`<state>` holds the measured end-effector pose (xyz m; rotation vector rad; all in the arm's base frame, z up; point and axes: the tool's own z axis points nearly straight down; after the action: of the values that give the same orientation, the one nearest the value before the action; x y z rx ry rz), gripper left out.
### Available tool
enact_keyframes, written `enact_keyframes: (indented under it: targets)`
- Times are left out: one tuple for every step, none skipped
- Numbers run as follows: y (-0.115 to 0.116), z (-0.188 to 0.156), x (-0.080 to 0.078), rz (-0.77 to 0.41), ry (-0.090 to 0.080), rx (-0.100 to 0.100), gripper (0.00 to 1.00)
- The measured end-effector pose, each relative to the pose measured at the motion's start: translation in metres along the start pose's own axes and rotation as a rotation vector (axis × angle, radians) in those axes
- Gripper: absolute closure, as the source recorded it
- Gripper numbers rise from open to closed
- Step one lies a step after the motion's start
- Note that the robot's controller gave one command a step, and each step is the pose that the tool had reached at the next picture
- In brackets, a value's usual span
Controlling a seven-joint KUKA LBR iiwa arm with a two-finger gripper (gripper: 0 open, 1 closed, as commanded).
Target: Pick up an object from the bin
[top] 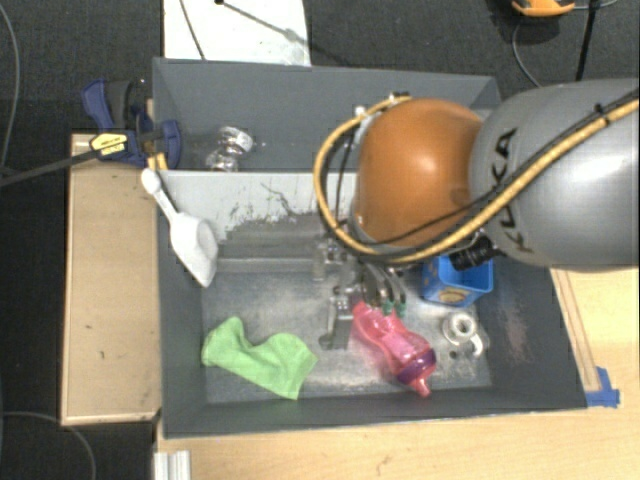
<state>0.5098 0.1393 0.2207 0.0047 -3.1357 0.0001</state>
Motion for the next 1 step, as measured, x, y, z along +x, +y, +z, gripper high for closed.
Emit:
enact_keyframes:
  targets:
    - [-0.0008,-0.0044,-0.0018,0.006,-0.008,-0.002,0.0]
